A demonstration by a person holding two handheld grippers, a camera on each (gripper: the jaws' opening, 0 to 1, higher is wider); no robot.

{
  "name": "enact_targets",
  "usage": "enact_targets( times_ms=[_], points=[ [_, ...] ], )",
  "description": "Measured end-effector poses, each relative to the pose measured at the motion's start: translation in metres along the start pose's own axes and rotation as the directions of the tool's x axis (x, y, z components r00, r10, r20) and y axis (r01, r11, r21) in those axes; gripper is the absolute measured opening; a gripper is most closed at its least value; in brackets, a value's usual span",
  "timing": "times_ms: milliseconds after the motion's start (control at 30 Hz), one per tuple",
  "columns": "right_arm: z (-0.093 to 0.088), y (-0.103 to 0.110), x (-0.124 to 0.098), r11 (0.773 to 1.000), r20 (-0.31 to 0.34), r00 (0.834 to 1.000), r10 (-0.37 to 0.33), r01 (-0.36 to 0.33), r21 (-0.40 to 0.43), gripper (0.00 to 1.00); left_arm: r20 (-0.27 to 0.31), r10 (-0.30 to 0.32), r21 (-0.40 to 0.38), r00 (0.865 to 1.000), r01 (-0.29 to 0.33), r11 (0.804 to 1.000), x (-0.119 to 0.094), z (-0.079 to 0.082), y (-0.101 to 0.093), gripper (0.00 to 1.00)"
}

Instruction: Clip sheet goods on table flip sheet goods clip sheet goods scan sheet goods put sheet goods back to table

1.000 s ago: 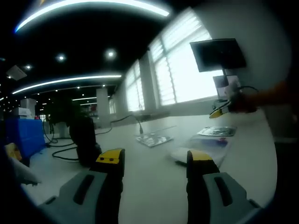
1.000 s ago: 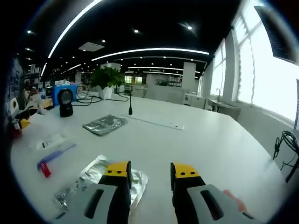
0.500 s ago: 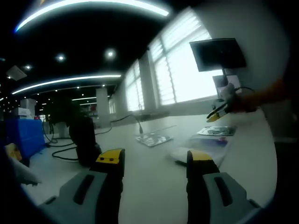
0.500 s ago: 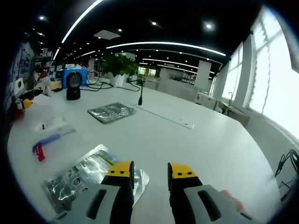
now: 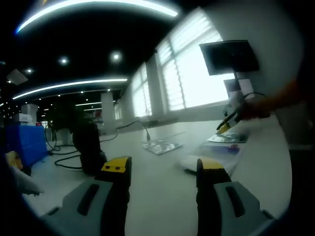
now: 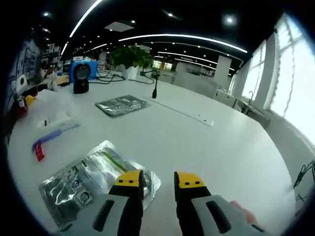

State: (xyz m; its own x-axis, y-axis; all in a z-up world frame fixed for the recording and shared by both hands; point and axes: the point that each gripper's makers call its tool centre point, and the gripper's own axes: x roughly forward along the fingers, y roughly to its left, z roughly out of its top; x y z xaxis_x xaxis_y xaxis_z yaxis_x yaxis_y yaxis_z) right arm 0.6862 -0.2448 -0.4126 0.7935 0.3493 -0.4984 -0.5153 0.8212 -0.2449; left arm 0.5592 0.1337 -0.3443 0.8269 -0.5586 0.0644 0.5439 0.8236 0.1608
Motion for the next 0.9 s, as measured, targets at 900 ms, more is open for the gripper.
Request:
enact_targets(
  times_ms=[900],
  points=[
    [-0.002,0.033,-0.009,0.984,-0.070,0.992,0.107,-0.095,0.150,0.07,0.000,-0.002,0.003,1.000,0.002,1.000,0.000,0.000,-0.001,0.45]
  ],
)
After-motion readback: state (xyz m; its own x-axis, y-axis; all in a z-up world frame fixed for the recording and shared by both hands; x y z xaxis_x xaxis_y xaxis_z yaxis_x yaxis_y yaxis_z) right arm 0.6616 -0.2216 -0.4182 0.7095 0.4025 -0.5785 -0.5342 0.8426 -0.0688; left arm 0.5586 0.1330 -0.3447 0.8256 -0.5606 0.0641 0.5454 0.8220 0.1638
